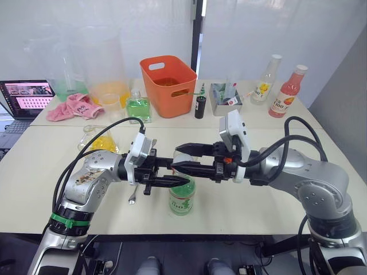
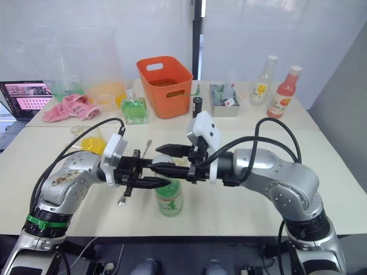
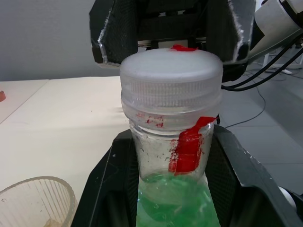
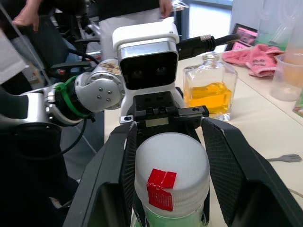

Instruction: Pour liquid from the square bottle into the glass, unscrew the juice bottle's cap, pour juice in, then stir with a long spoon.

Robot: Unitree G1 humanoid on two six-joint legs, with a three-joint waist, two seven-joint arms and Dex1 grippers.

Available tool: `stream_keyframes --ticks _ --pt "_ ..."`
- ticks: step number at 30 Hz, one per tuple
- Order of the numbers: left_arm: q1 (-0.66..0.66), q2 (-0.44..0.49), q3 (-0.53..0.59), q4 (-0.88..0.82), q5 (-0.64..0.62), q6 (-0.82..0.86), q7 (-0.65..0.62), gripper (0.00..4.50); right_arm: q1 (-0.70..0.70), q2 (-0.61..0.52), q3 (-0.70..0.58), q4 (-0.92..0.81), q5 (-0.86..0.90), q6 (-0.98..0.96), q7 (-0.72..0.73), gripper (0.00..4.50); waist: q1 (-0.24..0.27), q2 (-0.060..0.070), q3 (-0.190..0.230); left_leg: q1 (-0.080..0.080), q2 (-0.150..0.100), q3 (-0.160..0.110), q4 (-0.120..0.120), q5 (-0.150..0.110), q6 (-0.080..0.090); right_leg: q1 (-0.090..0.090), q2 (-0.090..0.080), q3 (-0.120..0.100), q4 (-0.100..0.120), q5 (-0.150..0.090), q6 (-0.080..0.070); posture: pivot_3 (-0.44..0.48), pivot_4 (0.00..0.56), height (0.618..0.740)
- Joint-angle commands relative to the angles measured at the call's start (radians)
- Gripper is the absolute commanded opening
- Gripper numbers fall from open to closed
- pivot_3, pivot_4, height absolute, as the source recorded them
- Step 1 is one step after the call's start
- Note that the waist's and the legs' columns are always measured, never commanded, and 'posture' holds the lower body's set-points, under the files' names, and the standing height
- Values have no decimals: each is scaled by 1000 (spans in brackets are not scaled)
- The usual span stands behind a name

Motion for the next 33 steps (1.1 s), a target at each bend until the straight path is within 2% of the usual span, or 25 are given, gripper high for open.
stream_keyframes --ticks 1,6,9,12,17,21,26,30,33 --pt "-17 23 -9 14 25 -24 -38 1752 -100 -28 73 142 -58 -86 353 1621 -2 0 0 0 0 0 0 0 0 0 0 0 0 0 0 0 150 739" --pt "-25 31 -14 26 31 -37 -63 1752 -266 -18 230 405 -210 -212 798 1621 -8 0 0 1 1 0 0 0 0 0 1 0 0 0 0 0 150 739" --pt "-27 34 -16 28 35 -40 -69 1752 -354 48 282 577 -313 -306 913 1621 -7 0 0 1 1 0 0 0 0 0 1 0 0 0 0 0 150 739" --pt "-31 38 -11 23 32 -34 -66 1752 -417 104 277 685 -356 -350 945 1621 -10 0 0 2 1 0 0 0 0 0 1 0 2 0 0 0 150 739" --pt "-27 42 -6 24 37 -39 -60 1752 -412 94 158 602 -311 -271 851 1621 -1 0 0 0 1 -1 0 0 0 -1 1 0 3 0 0 0 150 739" --pt "-27 40 -6 27 37 -40 -58 1752 -365 73 59 437 -253 -149 690 2670 -1 0 0 0 1 -1 0 0 0 -2 1 0 5 0 0 0 150 739" --pt "-38 26 -12 43 43 -45 -52 1752 -230 84 -34 170 -197 -6 405 4442 -3 0 0 1 1 -2 0 0 0 -2 2 0 6 0 0 0 150 739" --pt "-40 22 -12 39 41 -39 -47 1752 -132 86 -30 28 -263 10 225 4442 -1 0 0 0 1 -2 0 0 0 -2 2 0 5 0 0 0 150 739" --pt "-39 21 -13 34 40 -37 -44 1752 -91 89 -59 -25 -219 54 151 4442 -1 0 0 0 1 -2 1 0 0 -2 2 0 4 0 0 0 150 739"
